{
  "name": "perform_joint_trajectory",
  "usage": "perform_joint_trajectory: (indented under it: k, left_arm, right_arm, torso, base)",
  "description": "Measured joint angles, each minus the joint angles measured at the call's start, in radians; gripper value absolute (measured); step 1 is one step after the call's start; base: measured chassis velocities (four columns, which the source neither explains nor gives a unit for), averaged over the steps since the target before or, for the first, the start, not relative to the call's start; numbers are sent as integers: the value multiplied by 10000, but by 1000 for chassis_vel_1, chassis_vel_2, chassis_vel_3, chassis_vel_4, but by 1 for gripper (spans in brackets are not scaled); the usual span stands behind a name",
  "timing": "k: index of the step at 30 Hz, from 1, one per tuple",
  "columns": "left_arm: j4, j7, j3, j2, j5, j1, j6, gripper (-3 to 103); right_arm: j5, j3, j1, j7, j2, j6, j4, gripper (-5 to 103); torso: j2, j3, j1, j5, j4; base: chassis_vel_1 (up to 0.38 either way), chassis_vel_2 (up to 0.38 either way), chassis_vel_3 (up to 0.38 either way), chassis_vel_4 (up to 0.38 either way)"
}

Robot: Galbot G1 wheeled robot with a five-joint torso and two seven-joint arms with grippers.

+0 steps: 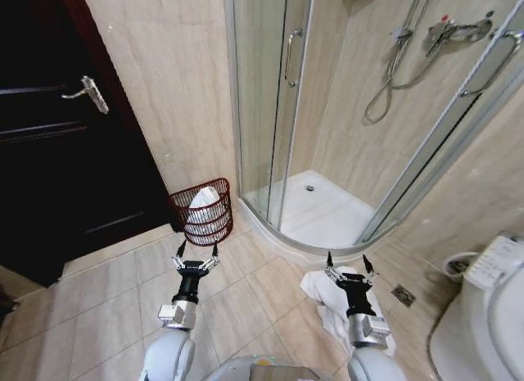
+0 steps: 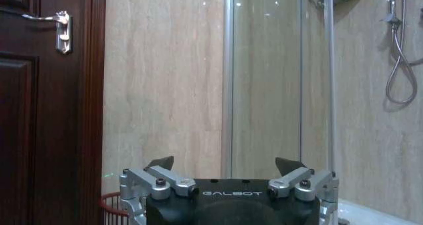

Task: Discard the used towel into the hamper.

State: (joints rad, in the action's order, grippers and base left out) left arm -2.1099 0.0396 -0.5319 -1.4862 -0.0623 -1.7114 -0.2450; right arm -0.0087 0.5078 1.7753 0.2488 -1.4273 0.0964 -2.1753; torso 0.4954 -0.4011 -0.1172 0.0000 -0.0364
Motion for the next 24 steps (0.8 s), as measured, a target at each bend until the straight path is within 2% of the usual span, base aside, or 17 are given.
perform_joint_trajectory:
  k: [8,9,24]
  left_arm:
    - [290,-109,-433,177,-170,209,41,100]
    - [272,-229,-496,264,-345,257,184,100]
    - [257,-384,-81,236,-267,530,599,100]
  right_arm:
    - [189,367,109,-197,-14,188,337,100]
    - [287,500,185,-287,-26,247,380,100]
    - [725,1354,387,-828,-257,582,458,100]
  torso:
    - [0,0,0,0,1]
    - [0,0,0,1,0]
    - [0,0,0,0,1]
  base:
    - [-26,-82,20,68]
    - [-28,-82,55,81]
    - [-37,-81,40,89]
